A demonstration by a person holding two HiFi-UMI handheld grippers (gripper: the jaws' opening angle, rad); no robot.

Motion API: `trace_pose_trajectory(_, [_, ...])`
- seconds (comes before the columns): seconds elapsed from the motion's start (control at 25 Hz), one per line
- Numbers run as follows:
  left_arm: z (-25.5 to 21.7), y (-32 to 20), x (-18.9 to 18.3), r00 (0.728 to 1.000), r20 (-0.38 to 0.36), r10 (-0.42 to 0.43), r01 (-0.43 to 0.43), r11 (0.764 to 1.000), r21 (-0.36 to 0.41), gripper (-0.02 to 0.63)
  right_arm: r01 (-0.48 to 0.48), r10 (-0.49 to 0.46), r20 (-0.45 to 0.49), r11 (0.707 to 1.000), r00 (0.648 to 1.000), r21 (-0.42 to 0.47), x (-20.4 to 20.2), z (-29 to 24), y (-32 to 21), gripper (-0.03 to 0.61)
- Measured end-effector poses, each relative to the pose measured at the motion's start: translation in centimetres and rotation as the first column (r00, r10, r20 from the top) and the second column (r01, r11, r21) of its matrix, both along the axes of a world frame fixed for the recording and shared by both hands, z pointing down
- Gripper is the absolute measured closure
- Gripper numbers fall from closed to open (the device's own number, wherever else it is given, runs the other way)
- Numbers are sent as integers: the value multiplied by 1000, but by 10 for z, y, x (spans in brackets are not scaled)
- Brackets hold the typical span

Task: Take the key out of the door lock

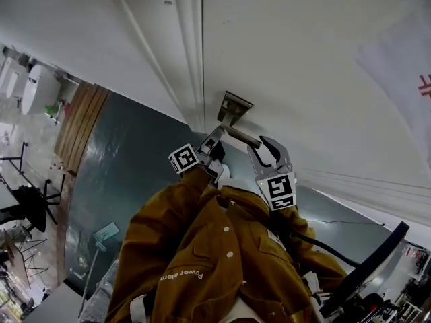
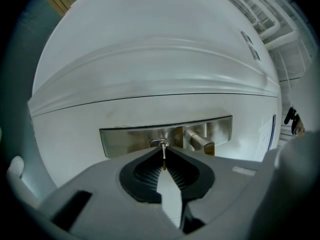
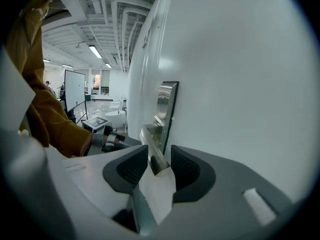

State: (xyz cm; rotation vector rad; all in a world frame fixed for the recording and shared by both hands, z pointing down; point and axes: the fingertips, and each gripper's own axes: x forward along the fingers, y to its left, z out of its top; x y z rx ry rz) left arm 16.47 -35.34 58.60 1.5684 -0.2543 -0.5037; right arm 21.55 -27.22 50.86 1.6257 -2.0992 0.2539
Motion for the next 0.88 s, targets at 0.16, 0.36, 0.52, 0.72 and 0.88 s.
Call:
trace_pose_trajectory(0.16, [3, -1, -2, 1000, 20, 11, -11, 1000, 1, 594, -6, 6, 7, 1000, 1000, -7, -3, 3, 0, 430])
trace_pose_trajectory(0.36, [-4, 25, -27, 998, 31, 52, -51, 998, -28, 594, 1, -1, 6, 1000, 1000, 1, -8, -1, -3, 430])
trace_pose_trajectory(0.52, [-12, 46, -70, 989, 139, 39, -36, 999, -22, 594, 20, -20, 12, 1000, 1000, 17, -17, -7, -7, 430])
trace_pose_trajectory(0.72, [-76, 40, -109, 924, 370, -93, -73, 908, 412, 594, 50, -53, 39, 996, 998, 69, -31, -27, -15, 433])
trace_pose_trajectory(0.88, [-122, 36, -118, 817, 515, -259, -186, 726, 662, 592, 65, -74, 68, 990, 995, 127, -41, -47, -21, 473])
